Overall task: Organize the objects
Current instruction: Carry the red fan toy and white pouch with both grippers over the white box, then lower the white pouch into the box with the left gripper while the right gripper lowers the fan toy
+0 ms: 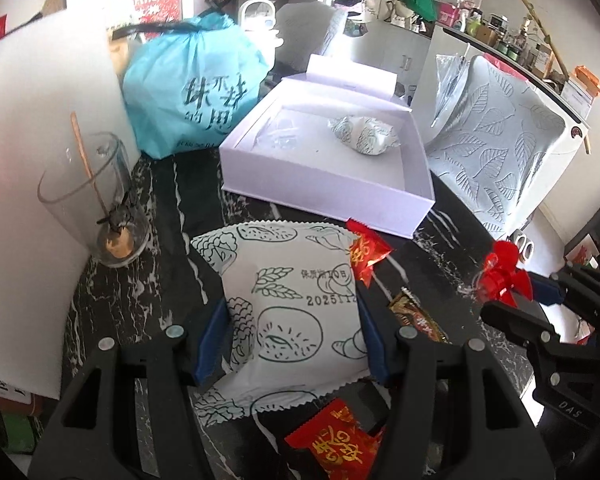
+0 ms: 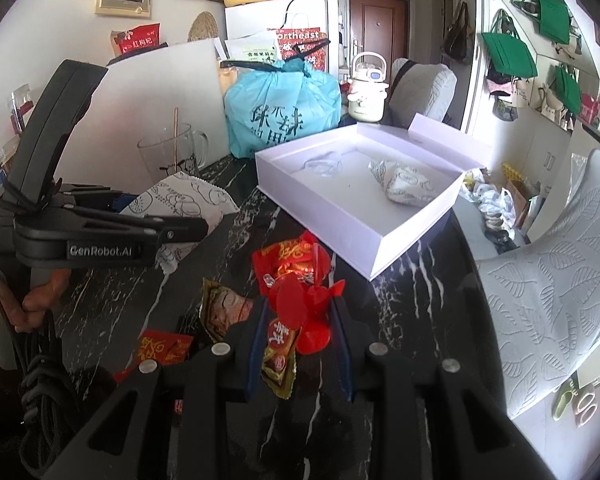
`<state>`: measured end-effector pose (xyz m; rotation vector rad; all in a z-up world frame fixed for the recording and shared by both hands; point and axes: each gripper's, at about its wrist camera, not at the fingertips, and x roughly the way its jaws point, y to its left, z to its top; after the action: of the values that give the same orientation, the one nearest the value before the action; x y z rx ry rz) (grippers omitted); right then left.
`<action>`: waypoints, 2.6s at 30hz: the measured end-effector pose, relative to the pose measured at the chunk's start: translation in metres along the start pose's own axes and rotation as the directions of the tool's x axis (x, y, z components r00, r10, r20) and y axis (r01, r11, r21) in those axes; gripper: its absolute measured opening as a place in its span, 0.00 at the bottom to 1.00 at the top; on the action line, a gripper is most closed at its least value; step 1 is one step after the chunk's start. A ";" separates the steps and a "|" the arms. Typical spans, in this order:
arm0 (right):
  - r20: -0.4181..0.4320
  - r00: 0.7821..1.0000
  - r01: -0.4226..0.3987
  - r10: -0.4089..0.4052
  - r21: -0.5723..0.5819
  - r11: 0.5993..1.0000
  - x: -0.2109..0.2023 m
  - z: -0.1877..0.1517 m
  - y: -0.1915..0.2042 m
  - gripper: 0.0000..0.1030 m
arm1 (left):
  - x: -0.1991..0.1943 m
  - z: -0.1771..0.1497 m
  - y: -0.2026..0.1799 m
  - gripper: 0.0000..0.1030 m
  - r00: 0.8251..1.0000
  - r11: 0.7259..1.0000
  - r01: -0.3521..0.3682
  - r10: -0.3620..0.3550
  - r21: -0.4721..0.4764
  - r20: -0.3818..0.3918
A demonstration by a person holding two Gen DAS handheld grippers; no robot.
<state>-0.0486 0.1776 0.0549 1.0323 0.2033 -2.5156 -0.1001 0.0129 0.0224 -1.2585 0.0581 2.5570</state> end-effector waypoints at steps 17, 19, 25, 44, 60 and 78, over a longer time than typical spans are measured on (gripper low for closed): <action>0.067 0.997 0.046 -0.045 -0.007 0.999 -0.006 0.045 -0.023 0.30 | 0.004 0.040 -0.028 0.55 0.999 0.996 0.036 -0.039 0.081 0.037; 0.072 0.996 0.048 -0.048 -0.003 0.999 -0.004 0.051 -0.028 0.30 | 0.007 0.046 -0.029 0.55 0.998 0.995 0.044 -0.047 0.085 0.040; 0.085 0.995 0.061 -0.061 0.006 0.998 0.004 0.071 -0.043 0.30 | 0.016 0.066 -0.033 0.55 0.997 0.992 0.053 -0.060 0.116 0.051; 0.133 0.987 0.081 -0.091 0.078 0.994 0.041 0.141 -0.103 0.30 | 0.060 0.145 -0.038 0.55 0.995 0.988 0.032 -0.046 0.153 0.091; 0.189 0.979 0.069 -0.076 0.046 0.997 0.076 0.197 -0.131 0.30 | 0.104 0.192 -0.027 0.55 0.995 0.984 0.034 -0.049 0.176 0.083; 0.026 0.999 0.017 -0.019 0.089 0.996 0.145 0.185 -0.175 0.30 | 0.170 0.195 -0.046 0.55 1.000 0.972 -0.025 0.024 0.232 0.008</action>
<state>-0.3345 0.2372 0.0823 1.0345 0.0941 -2.5737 -0.3353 0.1291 0.0144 -1.1686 0.3631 2.4864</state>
